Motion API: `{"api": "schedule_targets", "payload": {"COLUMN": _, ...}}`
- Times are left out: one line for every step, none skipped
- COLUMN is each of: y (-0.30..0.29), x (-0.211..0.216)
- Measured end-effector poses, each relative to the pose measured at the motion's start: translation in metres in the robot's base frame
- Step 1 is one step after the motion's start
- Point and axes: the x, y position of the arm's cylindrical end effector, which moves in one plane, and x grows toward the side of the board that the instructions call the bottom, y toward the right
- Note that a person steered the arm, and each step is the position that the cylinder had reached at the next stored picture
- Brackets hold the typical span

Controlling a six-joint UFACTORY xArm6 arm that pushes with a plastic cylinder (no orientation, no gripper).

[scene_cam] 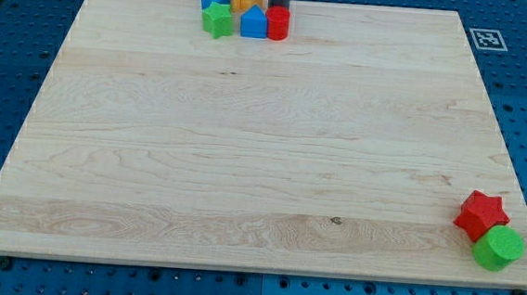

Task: Move the red circle to the center of the board

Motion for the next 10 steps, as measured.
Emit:
{"api": "schedule_targets", "payload": {"y": 0.000, "x": 0.005}}
{"api": "schedule_targets", "payload": {"y": 0.009, "x": 0.008}}
{"api": "schedule_targets", "payload": {"y": 0.012, "x": 0.023}}
{"api": "schedule_targets", "payload": {"y": 0.012, "x": 0.033}}
{"api": "schedule_targets", "payload": {"y": 0.012, "x": 0.049}}
{"api": "schedule_targets", "payload": {"y": 0.012, "x": 0.071}}
{"api": "schedule_targets", "payload": {"y": 0.012, "x": 0.093}}
{"api": "schedule_targets", "payload": {"y": 0.003, "x": 0.111}}
{"api": "schedule_targets", "payload": {"y": -0.025, "x": 0.106}}
{"api": "schedule_targets", "payload": {"y": -0.035, "x": 0.102}}
